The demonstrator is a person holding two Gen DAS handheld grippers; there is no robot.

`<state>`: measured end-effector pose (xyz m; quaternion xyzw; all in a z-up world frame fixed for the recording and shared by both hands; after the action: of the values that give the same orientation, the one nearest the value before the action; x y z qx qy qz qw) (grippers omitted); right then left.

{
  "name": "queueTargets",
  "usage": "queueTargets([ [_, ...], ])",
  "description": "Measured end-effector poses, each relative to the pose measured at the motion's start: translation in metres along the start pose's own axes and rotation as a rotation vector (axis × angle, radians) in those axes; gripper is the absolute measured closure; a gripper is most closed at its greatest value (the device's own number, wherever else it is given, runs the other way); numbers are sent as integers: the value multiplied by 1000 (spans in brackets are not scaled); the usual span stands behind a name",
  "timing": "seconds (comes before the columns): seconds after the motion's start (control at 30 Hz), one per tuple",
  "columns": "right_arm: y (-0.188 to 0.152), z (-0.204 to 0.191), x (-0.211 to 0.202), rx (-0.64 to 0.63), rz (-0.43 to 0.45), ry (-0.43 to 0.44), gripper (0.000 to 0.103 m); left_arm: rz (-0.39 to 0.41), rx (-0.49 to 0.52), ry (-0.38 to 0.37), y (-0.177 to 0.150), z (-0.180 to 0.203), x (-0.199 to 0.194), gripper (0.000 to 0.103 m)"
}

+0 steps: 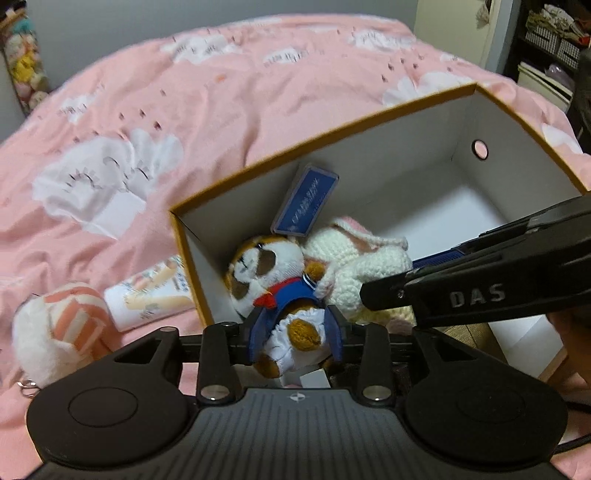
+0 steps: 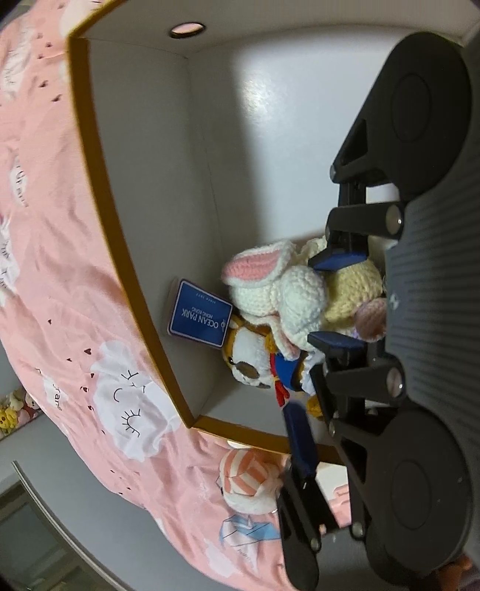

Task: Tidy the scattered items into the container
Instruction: 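Lower both plush toys into the white box and open both grippers, then withdraw both grippers and move toward the striped-hat plush and lotion tube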

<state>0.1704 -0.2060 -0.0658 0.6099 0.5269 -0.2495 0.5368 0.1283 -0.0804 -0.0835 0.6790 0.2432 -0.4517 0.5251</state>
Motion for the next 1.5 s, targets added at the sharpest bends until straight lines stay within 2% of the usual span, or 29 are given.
queueTargets([
  [0.07,-1,-4,-5,-24,27,-35,57,29,5,27,0,1,-8,53],
  [0.3,-4,-16,-27,-94,114,-128,56,110,-52,45,0,-7,-35,51],
  [0.43,-7,-26,-35,-137,167,-146,54,146,-106,77,-3,-15,-49,48],
  [0.57,-8,-37,-43,-173,226,-149,45,169,-141,133,-9,-24,-61,47],
  [0.7,-8,-53,-48,-234,259,-153,44,149,-174,150,-13,-36,-72,47],
  [0.8,-8,-66,-49,-280,264,-131,44,128,-200,146,-17,-46,-80,47],
  [0.93,-6,-86,-47,-356,267,-103,44,119,-224,184,-22,-62,-92,47],
  [1.17,-1,-119,-40,-493,250,-71,44,110,-276,183,-34,-110,-113,47],
  [1.33,5,-134,-33,-556,225,-48,44,91,-242,238,-46,-136,-115,47],
  [1.5,16,-154,-16,-675,179,-38,44,77,-195,221,-50,-154,-111,45],
])
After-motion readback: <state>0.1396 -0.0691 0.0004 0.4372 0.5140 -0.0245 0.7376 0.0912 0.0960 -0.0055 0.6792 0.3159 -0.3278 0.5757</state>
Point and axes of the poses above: each gripper's, at about its wrist camera, not at the fingertips, and x roughly the way its jaws point, z to its right, y to its top, the point moved 1 cm from there along x, roughly the way its jaws point, and after that the axes turned 6 degrees about -z, right-handed, at the moved point
